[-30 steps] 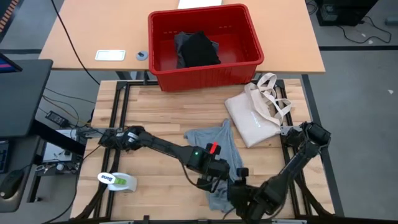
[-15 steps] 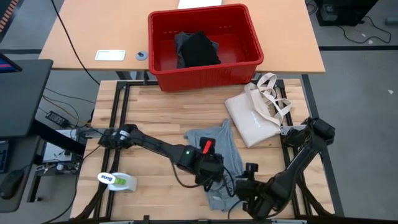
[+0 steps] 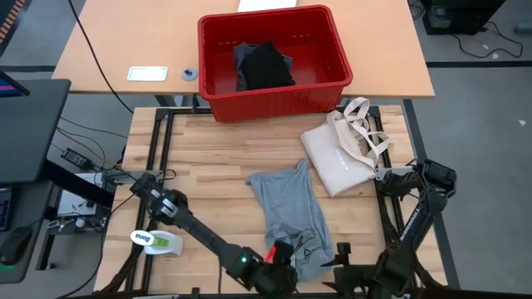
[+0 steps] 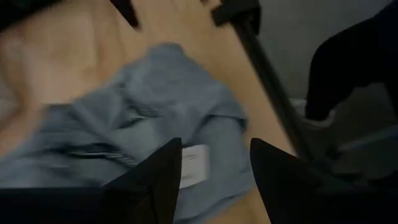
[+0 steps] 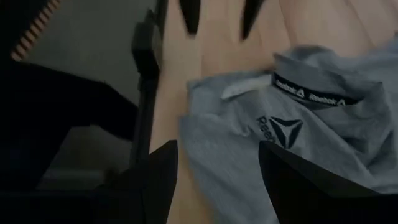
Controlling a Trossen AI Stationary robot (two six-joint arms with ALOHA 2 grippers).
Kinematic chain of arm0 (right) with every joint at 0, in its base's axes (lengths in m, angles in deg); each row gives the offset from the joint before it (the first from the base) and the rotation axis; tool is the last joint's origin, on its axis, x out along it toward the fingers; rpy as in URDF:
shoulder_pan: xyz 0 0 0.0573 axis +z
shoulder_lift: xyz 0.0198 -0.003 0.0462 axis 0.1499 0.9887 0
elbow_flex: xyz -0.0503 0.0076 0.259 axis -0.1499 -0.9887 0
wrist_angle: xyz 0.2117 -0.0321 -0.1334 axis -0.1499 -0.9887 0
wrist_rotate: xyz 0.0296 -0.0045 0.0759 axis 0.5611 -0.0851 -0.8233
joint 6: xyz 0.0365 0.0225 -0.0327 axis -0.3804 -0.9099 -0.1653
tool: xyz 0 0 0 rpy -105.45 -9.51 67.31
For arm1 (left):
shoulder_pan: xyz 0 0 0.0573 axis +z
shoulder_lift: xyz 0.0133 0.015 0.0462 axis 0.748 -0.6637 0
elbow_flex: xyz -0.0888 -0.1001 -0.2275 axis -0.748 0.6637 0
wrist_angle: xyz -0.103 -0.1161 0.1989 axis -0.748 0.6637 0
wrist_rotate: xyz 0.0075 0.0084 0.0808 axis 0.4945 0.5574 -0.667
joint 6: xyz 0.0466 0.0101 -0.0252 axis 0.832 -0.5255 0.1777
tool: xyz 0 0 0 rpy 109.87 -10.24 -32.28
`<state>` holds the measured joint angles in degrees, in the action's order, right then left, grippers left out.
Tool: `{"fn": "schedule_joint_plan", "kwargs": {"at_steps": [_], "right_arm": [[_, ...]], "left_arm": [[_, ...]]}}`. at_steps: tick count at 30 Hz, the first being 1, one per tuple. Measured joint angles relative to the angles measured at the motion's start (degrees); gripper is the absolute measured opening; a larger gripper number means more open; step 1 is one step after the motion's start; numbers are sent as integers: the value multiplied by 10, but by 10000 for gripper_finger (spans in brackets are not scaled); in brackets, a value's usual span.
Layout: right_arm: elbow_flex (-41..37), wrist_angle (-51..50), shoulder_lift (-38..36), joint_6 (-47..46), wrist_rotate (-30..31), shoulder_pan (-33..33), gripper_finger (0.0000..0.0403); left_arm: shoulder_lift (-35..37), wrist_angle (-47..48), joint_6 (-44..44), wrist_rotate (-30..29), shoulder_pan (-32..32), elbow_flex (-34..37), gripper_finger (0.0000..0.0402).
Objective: Fold Laundry from Bin
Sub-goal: Fold the gray shirt
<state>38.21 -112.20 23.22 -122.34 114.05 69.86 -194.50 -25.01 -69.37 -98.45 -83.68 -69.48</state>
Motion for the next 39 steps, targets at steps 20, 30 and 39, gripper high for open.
{"fn": "schedule_joint_plan", "kwargs": {"at_steps": [20, 30, 39], "right_arm": [[-18, 46, 72, 86, 8, -7, 204], [-34, 26, 76, 52, -34, -35, 203], [-29, -18, 75, -44, -18, -43, 203]], "left_arm": [[-29, 152, -26, 1, 63, 0, 193], [-24, 195, 86, -194, 130, 1, 192], [-13, 215, 152, -318, 144, 0, 192]]}}
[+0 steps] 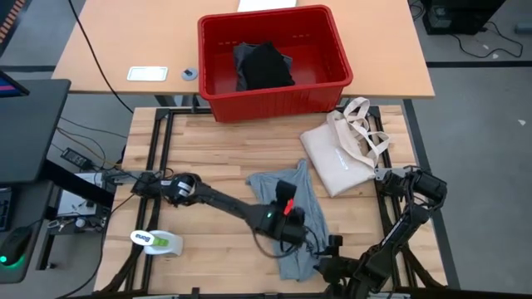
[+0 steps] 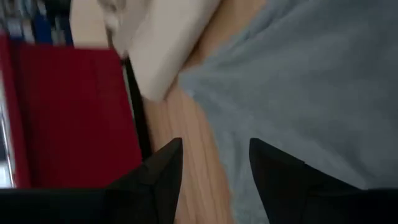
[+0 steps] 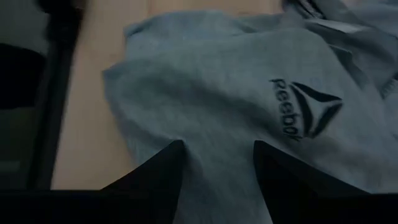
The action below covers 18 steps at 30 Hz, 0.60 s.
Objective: Fold Laundry from Bin
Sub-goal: Fold the gray shirt
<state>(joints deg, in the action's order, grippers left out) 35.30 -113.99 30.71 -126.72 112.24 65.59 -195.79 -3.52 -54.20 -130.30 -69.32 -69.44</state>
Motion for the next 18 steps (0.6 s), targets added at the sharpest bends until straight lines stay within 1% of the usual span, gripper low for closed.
{"fn": "schedule_joint_plan", "kwargs": {"at_steps": [2, 3, 6, 7, 8, 9, 12, 14, 16, 18], "right_arm": [[12, -24, 0, -17, -1, 5, 203], [20, -38, 0, -22, -1, 10, 203], [47, -69, 0, -27, 10, 24, 203], [54, -72, -1, -27, 17, 30, 203], [59, -74, -1, -26, 22, 34, 203], [63, -74, -1, -24, 30, 38, 203], [64, -69, -1, -26, 59, 45, 203], [64, -67, -1, -37, 72, 46, 203], [64, -66, -1, -42, 73, 46, 203], [64, -60, -1, -42, 79, 46, 203]], "left_arm": [[10, -1, 24, 32, -19, -6, 192], [12, -3, 32, 64, -29, -15, 192], [21, -14, 23, 207, -55, -30, 192], [21, -25, 4, 248, -62, -31, 192], [21, -27, -20, 271, -68, -31, 192], [20, -18, -54, 278, -73, -31, 192], [14, 13, -166, 276, -74, -31, 192], [13, 67, -238, 276, -72, -29, 192], [13, 87, -289, 278, -69, -17, 192], [11, 109, -318, 283, -66, -3, 192]]}}
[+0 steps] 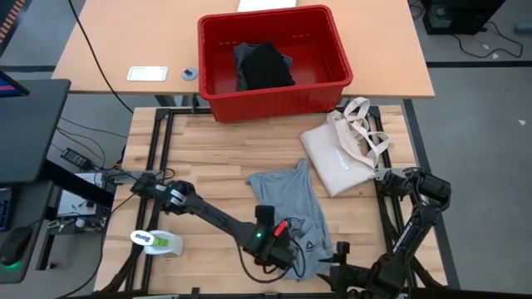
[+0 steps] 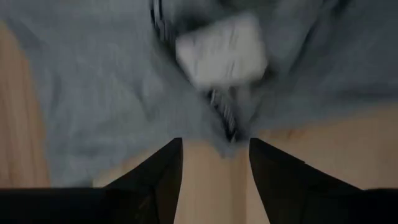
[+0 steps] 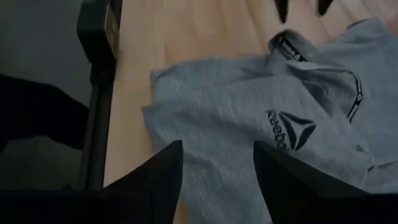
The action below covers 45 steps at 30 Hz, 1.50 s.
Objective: Fold Laundry from Bin
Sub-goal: Fold the gray shirt
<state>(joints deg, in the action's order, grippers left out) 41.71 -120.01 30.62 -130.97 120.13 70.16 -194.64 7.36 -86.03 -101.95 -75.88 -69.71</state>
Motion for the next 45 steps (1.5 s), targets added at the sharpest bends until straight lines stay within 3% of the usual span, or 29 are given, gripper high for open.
{"fn": "schedule_joint_plan", "kwargs": {"at_steps": [6, 14, 17, 22, 25, 31, 34, 37, 42, 45], "right_arm": [[0, 2, 0, 5, 30, -2, 203], [0, 2, 0, 5, 43, -2, 203], [0, 2, 0, 5, 43, -2, 203], [-13, 18, 0, 5, 24, -2, 203], [-29, 43, 0, -1, -4, -2, 203], [-42, 73, 0, -3, -23, -2, 203], [-42, 78, 0, 5, -22, -2, 203], [-43, 78, 0, 8, -22, -3, 203], [-43, 78, 0, 1, -22, -5, 203], [-43, 78, 0, 0, -22, -5, 203]], "left_arm": [[-5, -31, 1, 38, 13, 47, 192], [-6, -68, 11, 31, 40, 71, 178], [-6, -66, 51, 26, 42, 66, 136], [-6, -58, 101, -10, 41, 34, 17], [-2, -49, 116, -93, 41, 5, 15], [-1, 6, 175, -318, 46, -27, 16], [-1, 7, 211, -361, 66, -27, 16], [-2, 7, 217, -325, 106, -27, 16], [-4, 9, 165, -84, 167, -27, 25], [-4, 9, 159, -12, 179, -27, 66]]}}
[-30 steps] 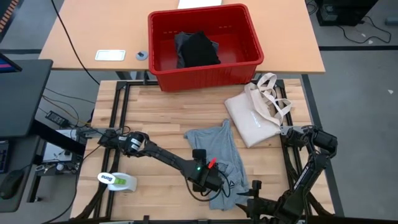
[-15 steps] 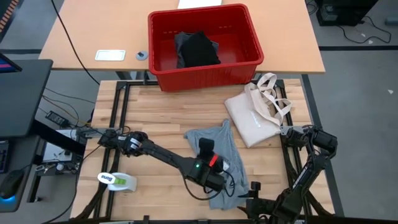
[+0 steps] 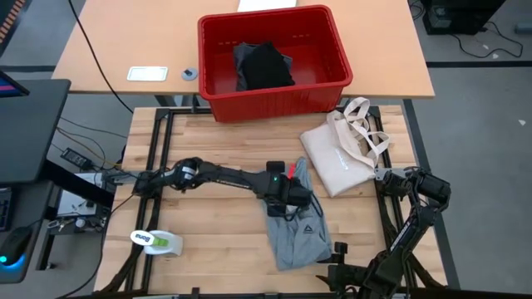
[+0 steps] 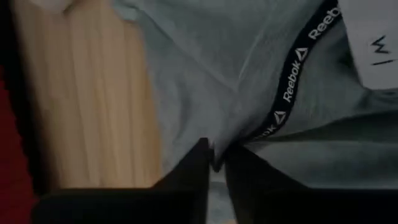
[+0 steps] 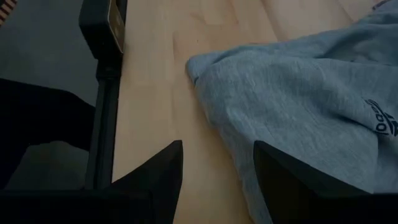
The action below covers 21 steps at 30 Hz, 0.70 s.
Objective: Fold Laundry from Bin
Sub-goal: Fold the gray shirt
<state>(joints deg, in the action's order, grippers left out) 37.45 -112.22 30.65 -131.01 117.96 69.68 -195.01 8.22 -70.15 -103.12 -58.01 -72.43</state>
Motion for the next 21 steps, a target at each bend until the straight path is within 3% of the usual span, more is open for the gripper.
{"fn": "schedule_joint_plan", "kwargs": {"at_steps": [5, 9, 13, 18, 21], "right_arm": [[4, -28, 0, -7, -5, 0, 203], [16, -85, 0, -10, -10, 3, 203], [16, -110, 0, 53, 11, 4, 203], [16, -98, 0, 165, 23, 4, 203], [16, -90, 0, 202, 6, 0, 204]], "left_arm": [[13, 15, 9, 7, -21, -12, 162], [41, 11, 3, -26, -59, -49, 206], [42, -1, 6, -63, -109, -68, 217], [21, -137, -6, 12, -173, -23, 217], [-19, -186, -20, 16, -211, -5, 218]]}}
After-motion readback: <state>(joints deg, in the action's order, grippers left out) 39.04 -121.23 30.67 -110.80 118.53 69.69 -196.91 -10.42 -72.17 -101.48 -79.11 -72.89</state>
